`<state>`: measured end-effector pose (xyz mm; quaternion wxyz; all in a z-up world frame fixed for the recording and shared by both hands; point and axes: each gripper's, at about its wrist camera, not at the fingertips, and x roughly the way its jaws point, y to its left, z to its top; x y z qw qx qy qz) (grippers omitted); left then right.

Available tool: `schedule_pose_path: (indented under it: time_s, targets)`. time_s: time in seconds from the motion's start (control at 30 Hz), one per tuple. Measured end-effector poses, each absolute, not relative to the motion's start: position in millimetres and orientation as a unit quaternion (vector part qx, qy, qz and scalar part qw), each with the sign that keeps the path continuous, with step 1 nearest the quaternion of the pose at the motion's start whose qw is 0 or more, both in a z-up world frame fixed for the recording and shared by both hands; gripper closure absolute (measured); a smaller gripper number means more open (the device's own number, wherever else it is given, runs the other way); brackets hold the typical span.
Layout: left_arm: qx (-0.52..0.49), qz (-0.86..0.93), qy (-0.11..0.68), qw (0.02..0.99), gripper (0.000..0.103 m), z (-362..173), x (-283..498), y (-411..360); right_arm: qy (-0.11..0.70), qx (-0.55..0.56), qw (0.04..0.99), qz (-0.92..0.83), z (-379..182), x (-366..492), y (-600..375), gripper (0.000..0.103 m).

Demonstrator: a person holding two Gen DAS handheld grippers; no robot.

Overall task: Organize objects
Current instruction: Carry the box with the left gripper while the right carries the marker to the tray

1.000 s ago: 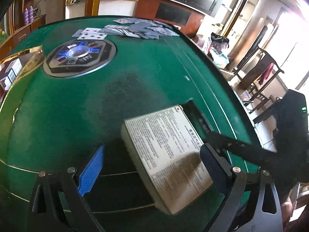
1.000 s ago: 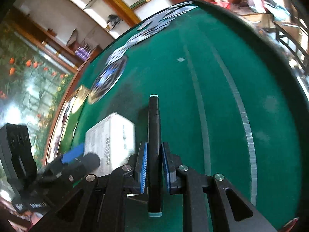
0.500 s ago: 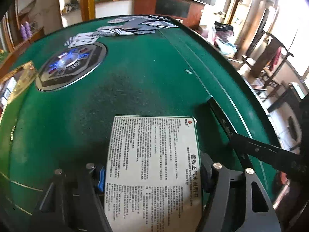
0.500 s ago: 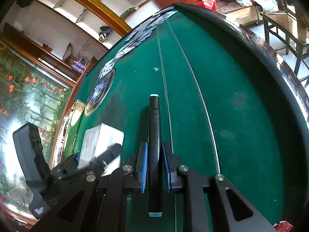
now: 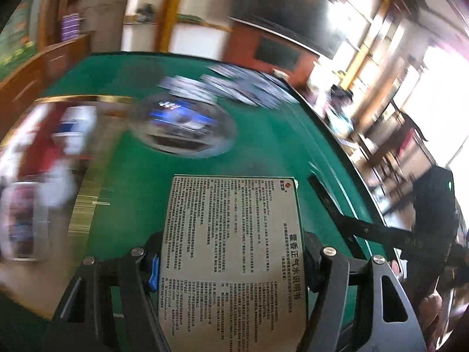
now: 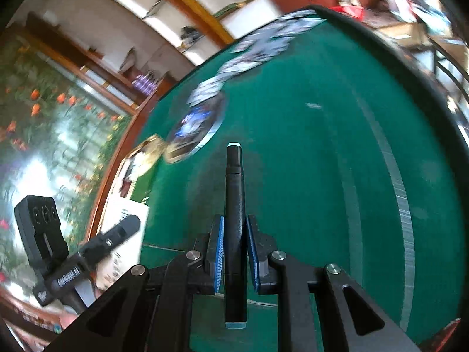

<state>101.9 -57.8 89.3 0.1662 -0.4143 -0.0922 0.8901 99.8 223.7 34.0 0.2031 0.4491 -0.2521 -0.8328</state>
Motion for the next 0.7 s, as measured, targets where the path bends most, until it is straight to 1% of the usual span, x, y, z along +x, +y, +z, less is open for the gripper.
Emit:
schedule_pose_path:
  time_s: [0.2,0.3,0.4,0.53,0.7]
  targets:
    - [-0.391,0.915,-0.095,0.034,0.034,109,100,-187,-0.234,0.463,0.285,-0.806,49,70,133,0.086]
    - [-0.39,0.916,-0.088,-0.026,0.034,106,94,-240,-0.226,0.476,0.319,-0.788,50,58,86,0.085]
    - [-0.398,0.911,-0.09,-0.056,0.034,94,83,-275,-0.214,0.489,0.344,-0.772,48,49,40,0.085]
    - [-0.418,0.901,-0.087,-0.07,0.034,71,65,-296,-0.198,0.514,0.365,-0.751,41,38,-19,0.085]
    - [-0.435,0.895,-0.084,-0.06,0.034,46,54,-291,-0.147,0.534,0.351,-0.755,28,37,-74,0.085]
